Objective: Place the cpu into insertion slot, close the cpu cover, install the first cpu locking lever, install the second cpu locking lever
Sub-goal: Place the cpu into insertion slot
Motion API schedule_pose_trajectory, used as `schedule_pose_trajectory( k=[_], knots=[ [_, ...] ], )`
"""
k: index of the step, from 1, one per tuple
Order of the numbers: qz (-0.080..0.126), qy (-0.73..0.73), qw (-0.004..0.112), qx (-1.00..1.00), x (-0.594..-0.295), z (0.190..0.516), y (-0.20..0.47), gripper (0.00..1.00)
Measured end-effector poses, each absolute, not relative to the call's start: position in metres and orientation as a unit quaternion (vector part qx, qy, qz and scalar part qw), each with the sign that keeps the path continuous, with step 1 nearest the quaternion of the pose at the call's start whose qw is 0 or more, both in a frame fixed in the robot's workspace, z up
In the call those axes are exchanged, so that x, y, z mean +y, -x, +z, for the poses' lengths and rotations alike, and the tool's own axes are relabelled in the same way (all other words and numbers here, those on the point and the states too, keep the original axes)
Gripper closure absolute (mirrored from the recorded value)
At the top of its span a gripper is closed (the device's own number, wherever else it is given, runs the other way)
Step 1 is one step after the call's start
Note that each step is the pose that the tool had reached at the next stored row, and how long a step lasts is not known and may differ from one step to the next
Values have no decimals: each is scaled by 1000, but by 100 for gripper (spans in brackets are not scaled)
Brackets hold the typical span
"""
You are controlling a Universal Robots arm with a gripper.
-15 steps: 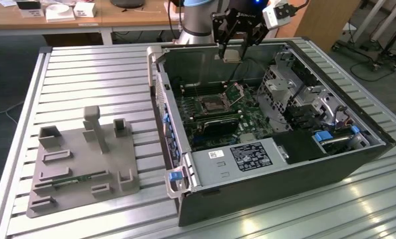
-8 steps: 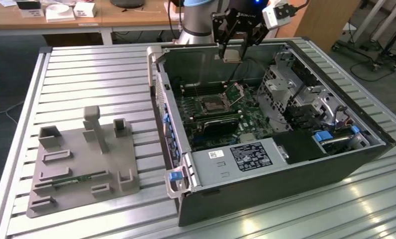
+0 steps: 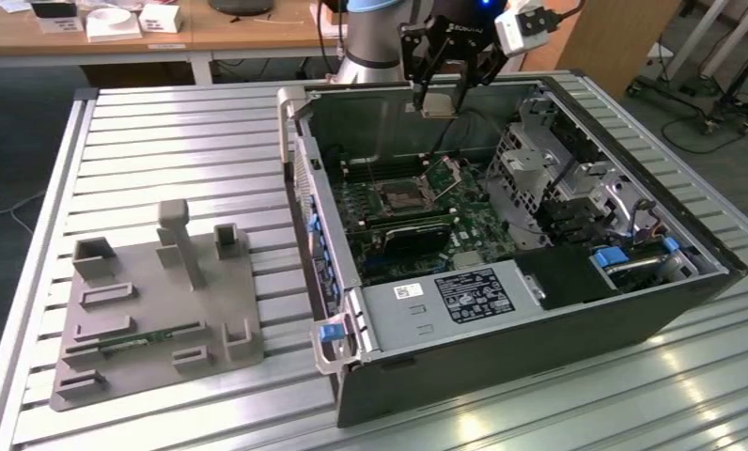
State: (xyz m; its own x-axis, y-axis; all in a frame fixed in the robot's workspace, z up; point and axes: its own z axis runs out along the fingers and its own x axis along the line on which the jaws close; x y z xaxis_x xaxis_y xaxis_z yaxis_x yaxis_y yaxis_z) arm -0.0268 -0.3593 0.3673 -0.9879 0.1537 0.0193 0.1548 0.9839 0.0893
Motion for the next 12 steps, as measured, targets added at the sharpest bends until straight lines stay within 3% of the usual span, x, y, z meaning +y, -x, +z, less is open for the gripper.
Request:
schedule_pose_trajectory(
  k=[12],
  knots=[
    [-45,88,6,-995,-359,367,27,46]
  ],
)
